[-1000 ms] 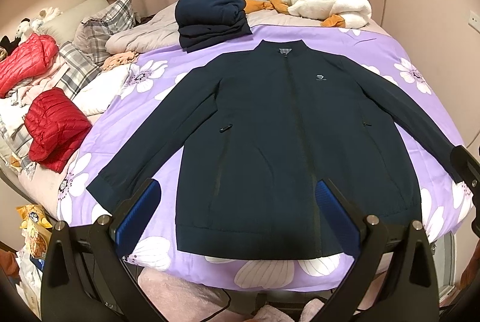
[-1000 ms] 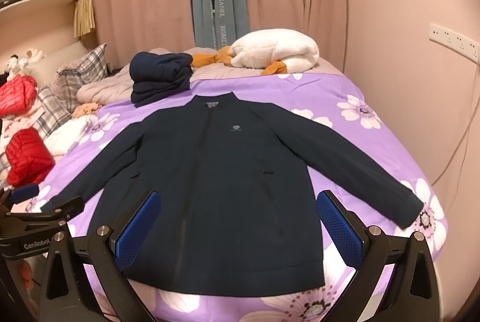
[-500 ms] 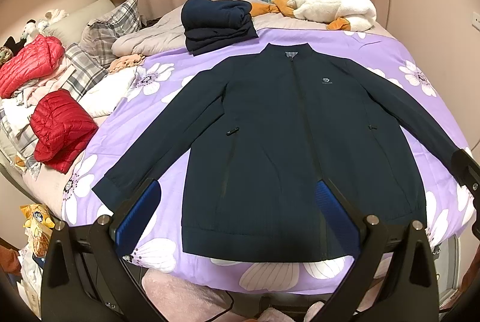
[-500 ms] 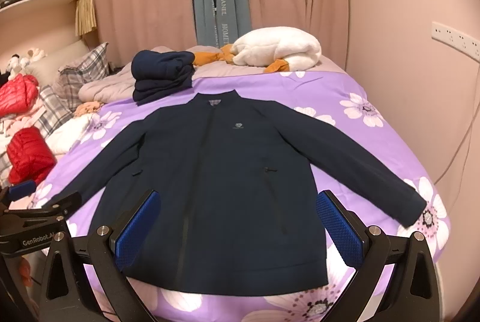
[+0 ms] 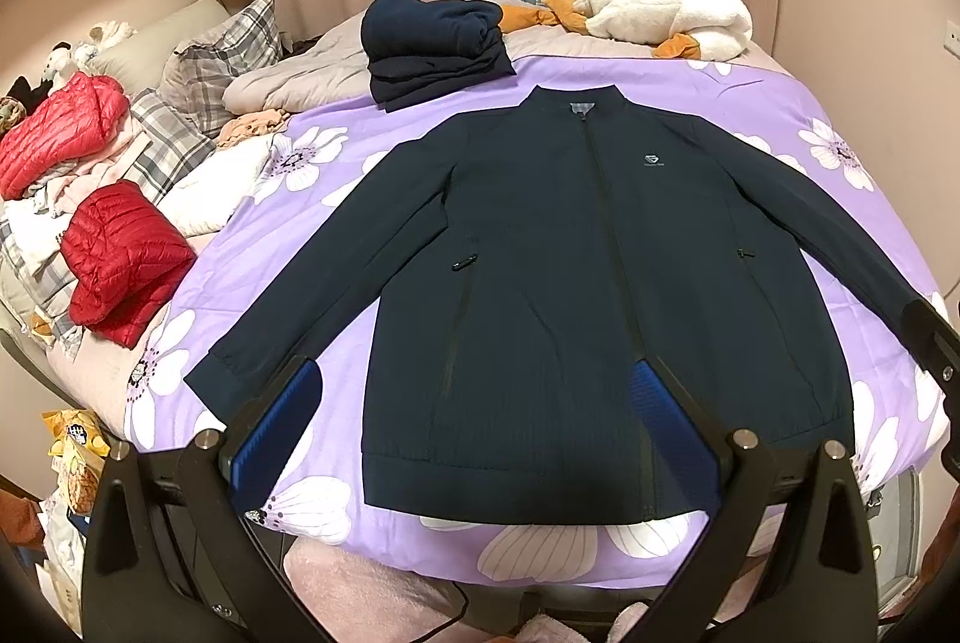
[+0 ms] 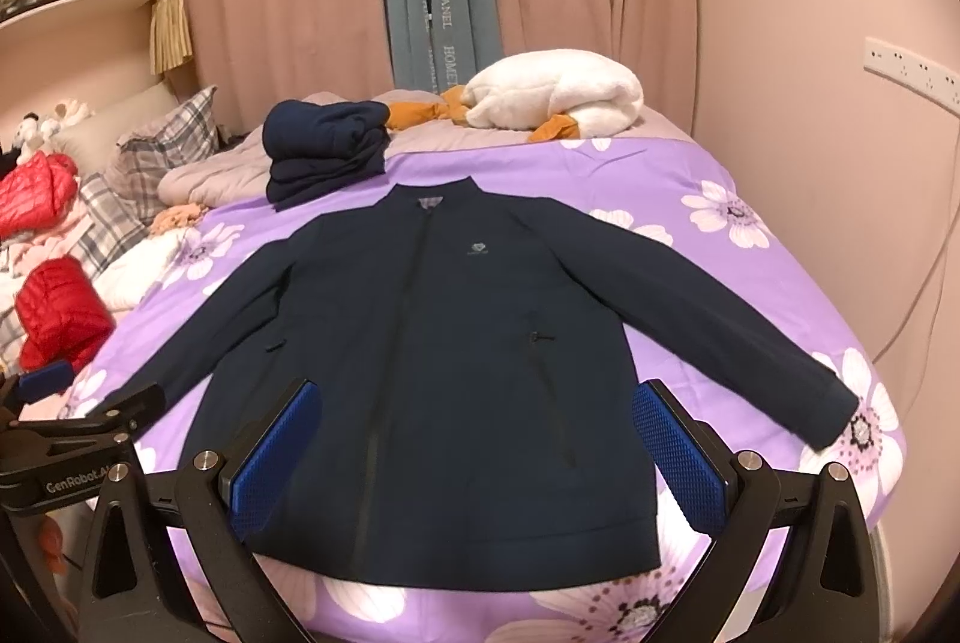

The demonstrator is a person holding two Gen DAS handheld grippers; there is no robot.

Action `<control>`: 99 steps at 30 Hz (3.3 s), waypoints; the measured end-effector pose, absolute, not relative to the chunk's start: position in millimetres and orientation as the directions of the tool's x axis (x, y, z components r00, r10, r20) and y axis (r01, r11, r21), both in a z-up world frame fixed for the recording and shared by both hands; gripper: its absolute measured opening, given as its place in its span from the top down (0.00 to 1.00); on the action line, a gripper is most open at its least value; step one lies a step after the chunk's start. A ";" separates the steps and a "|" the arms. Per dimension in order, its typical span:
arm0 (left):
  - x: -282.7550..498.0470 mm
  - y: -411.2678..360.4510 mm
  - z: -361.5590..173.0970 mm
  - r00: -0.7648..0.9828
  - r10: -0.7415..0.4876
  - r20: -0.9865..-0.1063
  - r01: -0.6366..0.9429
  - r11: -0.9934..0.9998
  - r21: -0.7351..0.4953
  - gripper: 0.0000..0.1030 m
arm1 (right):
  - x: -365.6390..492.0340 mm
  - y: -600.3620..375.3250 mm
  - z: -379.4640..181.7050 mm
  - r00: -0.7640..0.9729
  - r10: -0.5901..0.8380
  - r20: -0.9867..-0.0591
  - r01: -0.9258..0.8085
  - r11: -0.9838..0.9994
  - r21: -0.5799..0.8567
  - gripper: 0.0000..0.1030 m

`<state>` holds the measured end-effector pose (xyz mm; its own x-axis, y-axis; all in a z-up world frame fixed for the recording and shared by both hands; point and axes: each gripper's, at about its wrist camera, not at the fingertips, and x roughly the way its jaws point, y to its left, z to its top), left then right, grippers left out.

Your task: Fold large clothes

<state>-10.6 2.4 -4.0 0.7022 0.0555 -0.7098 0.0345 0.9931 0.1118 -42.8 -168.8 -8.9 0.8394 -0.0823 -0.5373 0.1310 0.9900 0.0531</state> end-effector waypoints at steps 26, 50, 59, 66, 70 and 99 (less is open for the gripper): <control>-7.1 -2.9 -9.4 0.694 0.054 -0.718 0.045 0.992 0.118 0.00 | -43.6 -171.4 -12.9 0.836 -0.081 -0.542 0.138 0.988 0.066 0.00; 27.7 3.8 -46.9 0.588 -0.184 -0.787 0.104 0.983 -0.152 0.00 | -39.8 -250.5 -58.1 0.859 0.334 -0.389 -0.070 0.828 0.557 0.00; 53.6 15.7 -75.9 0.552 -0.466 -0.692 0.111 0.863 -0.492 0.00 | -79.5 -352.4 -111.1 0.952 0.213 -0.220 0.043 0.619 0.784 0.00; 61.8 12.6 -74.4 0.588 -0.506 -0.632 0.105 0.822 -0.560 0.00 | -101.7 -416.8 -160.8 0.939 0.076 -0.335 0.261 0.477 0.839 0.00; 68.5 8.9 -74.5 0.574 -0.490 -0.656 0.084 0.832 -0.548 0.00 | -94.3 -431.0 -174.1 0.931 0.037 -0.364 0.314 0.430 0.846 0.00; 89.5 53.2 -101.9 0.529 -0.397 -0.750 -0.048 0.869 -0.493 0.00 | -15.6 -485.7 -102.5 0.835 -0.296 -0.463 0.548 0.385 0.742 0.78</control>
<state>89.5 53.2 -101.9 0.5288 -0.3969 -0.7502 -0.0478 0.8686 -0.4932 -15.6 -485.7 -102.5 0.8353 -0.2960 -0.4633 0.5482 0.3854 0.7422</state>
